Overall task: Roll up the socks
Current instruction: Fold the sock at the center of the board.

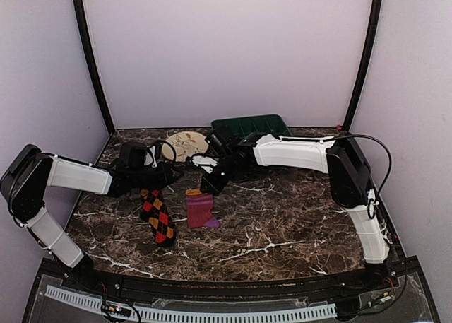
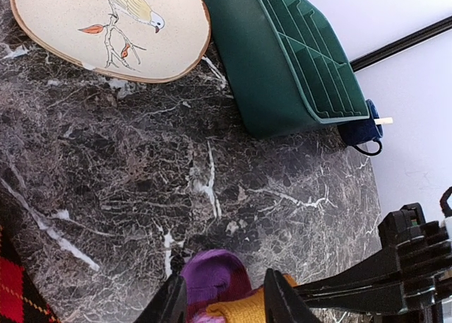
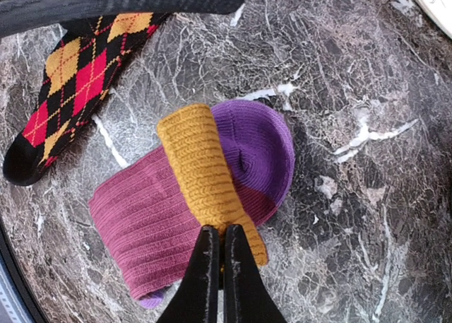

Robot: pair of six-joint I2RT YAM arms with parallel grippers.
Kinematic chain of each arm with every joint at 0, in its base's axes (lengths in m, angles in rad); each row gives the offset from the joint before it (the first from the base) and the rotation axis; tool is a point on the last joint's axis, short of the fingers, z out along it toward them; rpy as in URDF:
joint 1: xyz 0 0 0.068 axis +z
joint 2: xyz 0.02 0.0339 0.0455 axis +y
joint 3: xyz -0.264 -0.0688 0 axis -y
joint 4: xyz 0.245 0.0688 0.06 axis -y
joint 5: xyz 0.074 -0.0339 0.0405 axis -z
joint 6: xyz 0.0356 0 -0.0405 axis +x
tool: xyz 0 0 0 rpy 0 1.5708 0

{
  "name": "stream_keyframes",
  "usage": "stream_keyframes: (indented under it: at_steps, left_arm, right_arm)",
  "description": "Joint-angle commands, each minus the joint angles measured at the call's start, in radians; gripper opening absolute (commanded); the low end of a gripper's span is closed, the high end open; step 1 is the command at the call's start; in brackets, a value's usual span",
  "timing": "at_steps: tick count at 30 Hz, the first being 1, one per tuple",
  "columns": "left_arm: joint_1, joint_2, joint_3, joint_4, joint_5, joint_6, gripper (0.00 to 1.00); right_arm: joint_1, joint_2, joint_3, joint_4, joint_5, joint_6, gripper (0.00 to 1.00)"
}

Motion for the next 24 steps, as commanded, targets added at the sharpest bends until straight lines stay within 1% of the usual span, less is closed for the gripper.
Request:
stream_keyframes:
  at_steps: [1,4,6,9,10,11,18,24]
  left_arm:
    - [0.002,-0.011,-0.008,0.026,0.025,-0.003,0.39]
    - [0.000,-0.013,-0.008,0.024,0.025,-0.002,0.39]
    - [-0.005,-0.015,-0.006,0.021,0.026,0.003,0.39]
    - [-0.011,-0.015,-0.003,0.013,0.022,0.015,0.39]
    - [-0.013,-0.016,-0.002,0.010,0.020,0.020,0.39]
    - [-0.018,-0.015,-0.001,0.005,0.017,0.027,0.40]
    - [-0.048,-0.012,0.024,-0.019,0.029,0.091,0.40]
    - [-0.094,0.040,0.142,-0.124,0.068,0.195,0.40]
  right_arm:
    - [-0.006,0.037,0.049,0.026,-0.025,0.004,0.00]
    - [-0.007,0.048,0.062,0.031,-0.022,0.007,0.00]
    - [-0.009,0.046,0.055,0.050,-0.007,0.014,0.12]
    - [-0.012,0.024,0.025,0.095,0.034,0.027,0.36]
    - [-0.015,0.010,0.008,0.114,0.044,0.030,0.42]
    - [-0.017,-0.004,-0.009,0.132,0.049,0.034,0.44]
    - [-0.021,-0.110,-0.145,0.227,0.105,0.049,0.46]
    - [-0.006,-0.270,-0.359,0.336,0.146,0.051,0.49]
